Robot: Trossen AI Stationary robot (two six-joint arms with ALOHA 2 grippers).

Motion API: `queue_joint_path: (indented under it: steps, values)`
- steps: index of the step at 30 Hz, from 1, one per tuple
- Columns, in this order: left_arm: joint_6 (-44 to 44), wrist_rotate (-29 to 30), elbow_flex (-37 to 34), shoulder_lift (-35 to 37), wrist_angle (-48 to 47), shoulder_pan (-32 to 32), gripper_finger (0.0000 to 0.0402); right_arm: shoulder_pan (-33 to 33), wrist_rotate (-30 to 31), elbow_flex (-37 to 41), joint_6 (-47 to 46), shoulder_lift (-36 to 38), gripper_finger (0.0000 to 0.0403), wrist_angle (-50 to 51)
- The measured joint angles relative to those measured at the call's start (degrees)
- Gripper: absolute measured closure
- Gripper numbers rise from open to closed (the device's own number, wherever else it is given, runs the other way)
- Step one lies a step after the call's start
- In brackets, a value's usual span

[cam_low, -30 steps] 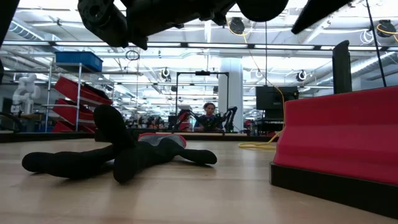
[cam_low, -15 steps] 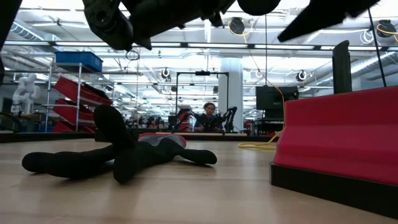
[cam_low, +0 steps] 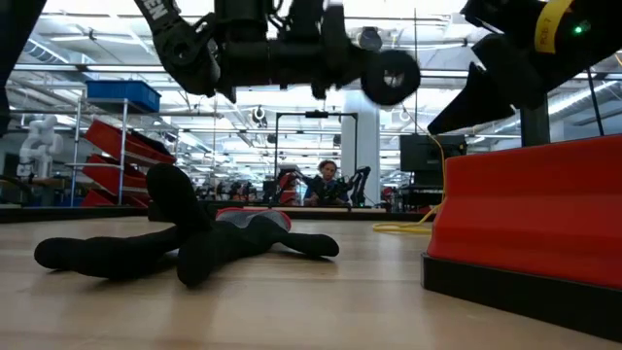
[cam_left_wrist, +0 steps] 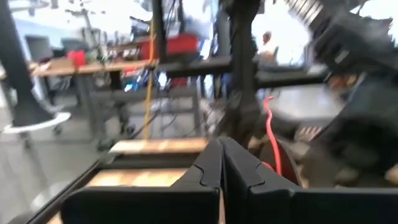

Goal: Coil cords
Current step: Coil the red wire onto the black spool

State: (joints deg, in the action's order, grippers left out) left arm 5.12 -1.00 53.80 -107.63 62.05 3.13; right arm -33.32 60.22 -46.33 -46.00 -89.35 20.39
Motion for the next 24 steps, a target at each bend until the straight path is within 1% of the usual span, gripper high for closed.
queue_joint_path:
  steps: [4,7,14,16,19,22,24]
  values:
    - [3.6,5.0,-0.6,0.0,-6.7,2.1,0.0397,-0.7,-0.4,0.2,-1.3,0.0,0.0401,-0.2]
    - [6.9,7.5,-0.6,0.0,-12.3,3.9,0.0397,-1.4,-0.8,0.2,-1.4,0.0,0.0401,-0.7]
    - [19.7,16.2,-0.7,0.0,-24.0,8.4,0.0397,-2.5,-2.3,0.2,-2.7,0.0,0.0401,-1.0]
    - [21.8,17.1,-0.7,0.0,-27.2,9.9,0.0397,-3.0,-2.3,0.2,-2.8,0.0,0.0401,-1.3]
    - [25.0,17.8,-0.7,-0.2,-30.2,11.7,0.0397,-3.2,-2.4,0.2,-2.8,0.0,0.0401,-1.6]
    - [29.9,20.9,-0.7,-1.7,-31.0,12.7,0.0397,-3.2,-3.5,0.2,-2.8,0.0,0.0401,-2.1]
    - [33.1,21.2,-0.7,-3.4,-30.9,13.1,0.0397,-3.2,-3.6,0.2,-2.9,0.0,0.0401,-2.3]
